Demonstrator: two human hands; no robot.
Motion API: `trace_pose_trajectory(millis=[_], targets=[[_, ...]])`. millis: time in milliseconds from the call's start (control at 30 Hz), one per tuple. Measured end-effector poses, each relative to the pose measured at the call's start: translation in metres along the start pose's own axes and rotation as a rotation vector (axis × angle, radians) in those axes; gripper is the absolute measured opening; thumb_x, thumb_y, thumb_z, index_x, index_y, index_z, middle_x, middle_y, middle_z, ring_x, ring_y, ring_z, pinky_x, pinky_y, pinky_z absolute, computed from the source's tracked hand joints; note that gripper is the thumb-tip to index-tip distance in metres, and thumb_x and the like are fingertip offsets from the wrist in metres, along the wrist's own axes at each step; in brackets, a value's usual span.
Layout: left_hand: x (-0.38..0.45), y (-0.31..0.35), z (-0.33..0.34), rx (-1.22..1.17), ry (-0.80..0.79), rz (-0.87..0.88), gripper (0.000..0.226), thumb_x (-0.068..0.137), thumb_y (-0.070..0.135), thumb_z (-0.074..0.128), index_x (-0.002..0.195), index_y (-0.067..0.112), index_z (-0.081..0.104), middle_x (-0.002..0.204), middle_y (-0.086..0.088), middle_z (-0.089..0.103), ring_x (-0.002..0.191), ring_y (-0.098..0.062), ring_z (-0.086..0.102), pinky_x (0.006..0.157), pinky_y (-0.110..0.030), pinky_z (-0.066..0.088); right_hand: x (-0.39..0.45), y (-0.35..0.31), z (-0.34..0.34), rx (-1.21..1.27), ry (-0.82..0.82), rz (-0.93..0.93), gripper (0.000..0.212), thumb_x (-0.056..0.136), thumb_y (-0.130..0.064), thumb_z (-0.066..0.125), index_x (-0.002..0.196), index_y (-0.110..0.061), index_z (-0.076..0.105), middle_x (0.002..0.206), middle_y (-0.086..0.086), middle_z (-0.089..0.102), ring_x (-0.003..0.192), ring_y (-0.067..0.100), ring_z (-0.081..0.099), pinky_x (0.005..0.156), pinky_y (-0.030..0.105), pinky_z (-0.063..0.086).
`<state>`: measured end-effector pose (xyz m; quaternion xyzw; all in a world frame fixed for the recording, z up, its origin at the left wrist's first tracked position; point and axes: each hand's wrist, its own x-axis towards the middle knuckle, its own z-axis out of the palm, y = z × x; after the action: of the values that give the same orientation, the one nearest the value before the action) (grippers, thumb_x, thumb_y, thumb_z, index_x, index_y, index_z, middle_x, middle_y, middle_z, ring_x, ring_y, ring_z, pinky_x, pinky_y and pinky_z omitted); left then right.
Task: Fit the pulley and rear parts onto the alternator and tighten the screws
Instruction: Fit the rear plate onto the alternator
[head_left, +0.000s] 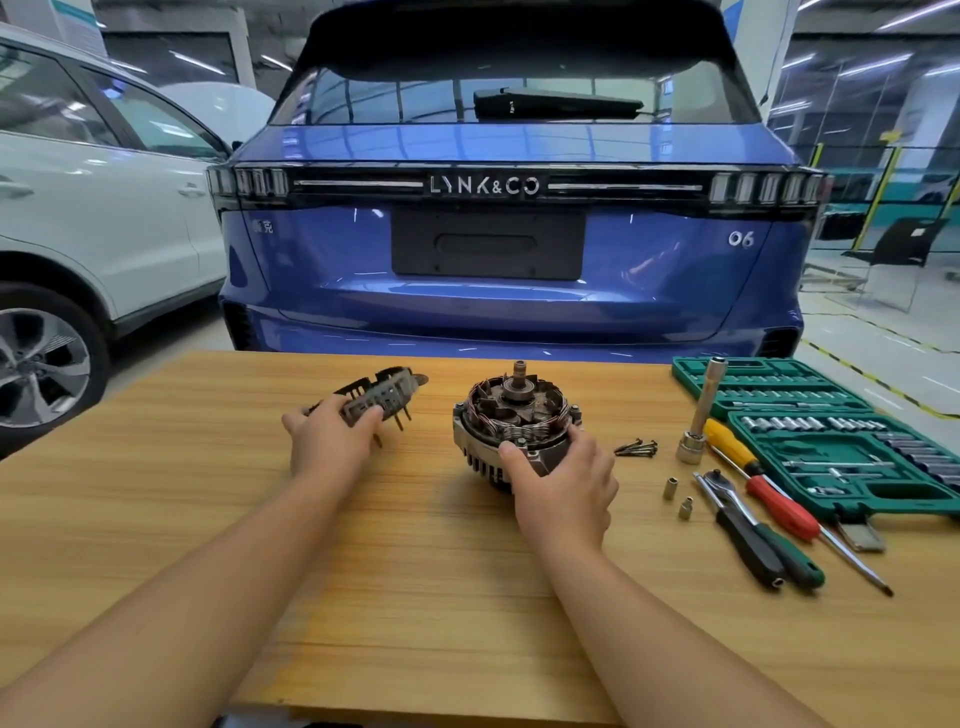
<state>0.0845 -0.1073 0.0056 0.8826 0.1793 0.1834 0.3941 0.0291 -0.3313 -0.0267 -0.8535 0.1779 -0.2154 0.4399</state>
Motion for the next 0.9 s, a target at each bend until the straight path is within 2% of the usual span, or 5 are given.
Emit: trace_pose_trajectory(millis=[167, 267, 467, 767, 900], targets=[[-0.002, 0.037, -0.030, -0.771, -0.059, -0.343, 0.033, 0.093, 0.039, 0.068, 0.114, 0.013, 0.065, 0.082, -0.005, 0.075, 0.069, -0.021, 0.074, 0.069, -0.036, 0.060, -0.001, 0.006, -0.018, -0.024, -0.120, -0.053, 0.087, 0.078, -0.074, 0.060, 0.148, -0.034, 0.029, 0.152, -0.003, 0.031, 0.137, 0.023, 0.032, 0.105, 0.052, 0.034], [-0.011, 0.056, -0.051, -0.870, -0.174, -0.421, 0.027, 0.093, 0.040, 0.069, 0.098, 0.015, 0.064, 0.058, -0.001, 0.071, 0.050, -0.017, 0.070, 0.042, -0.028, 0.055, 0.000, 0.013, -0.033, -0.007, -0.149, -0.083, 0.079, 0.085, -0.072, 0.055, 0.148, -0.030, 0.033, 0.149, -0.003, 0.038, 0.135, 0.021, 0.036, 0.106, 0.051, 0.035], [-0.040, 0.086, -0.080, -0.780, -0.338, -0.417, 0.049, 0.082, 0.058, 0.074, 0.113, 0.021, 0.067, 0.099, -0.003, 0.075, 0.084, -0.026, 0.072, 0.056, -0.030, 0.046, 0.004, -0.012, -0.053, 0.187, -0.137, -0.151, 0.075, 0.089, -0.064, 0.057, 0.150, -0.024, 0.035, 0.148, 0.000, 0.042, 0.130, 0.016, 0.040, 0.101, 0.041, 0.041], [-0.079, 0.124, -0.133, -0.686, -0.645, -0.266, 0.044, 0.091, 0.066, 0.053, 0.083, 0.026, 0.068, 0.100, -0.001, 0.078, 0.101, -0.026, 0.067, 0.066, -0.033, 0.033, 0.015, -0.060, -0.098, 0.430, -0.398, -0.180, 0.115, 0.057, -0.075, 0.073, 0.155, -0.039, 0.024, 0.155, -0.003, 0.039, 0.132, 0.019, 0.046, 0.101, 0.044, 0.047], [-0.093, 0.125, -0.125, -0.713, -0.843, -0.249, 0.052, 0.094, 0.071, 0.038, 0.093, 0.029, 0.069, 0.110, -0.002, 0.076, 0.094, -0.025, 0.074, 0.062, -0.030, 0.030, 0.018, -0.066, -0.112, 0.581, -0.557, -0.211, 0.043, 0.080, -0.045, 0.077, 0.120, -0.037, 0.062, 0.111, -0.008, 0.074, 0.102, 0.016, 0.072, 0.080, 0.034, 0.060]])
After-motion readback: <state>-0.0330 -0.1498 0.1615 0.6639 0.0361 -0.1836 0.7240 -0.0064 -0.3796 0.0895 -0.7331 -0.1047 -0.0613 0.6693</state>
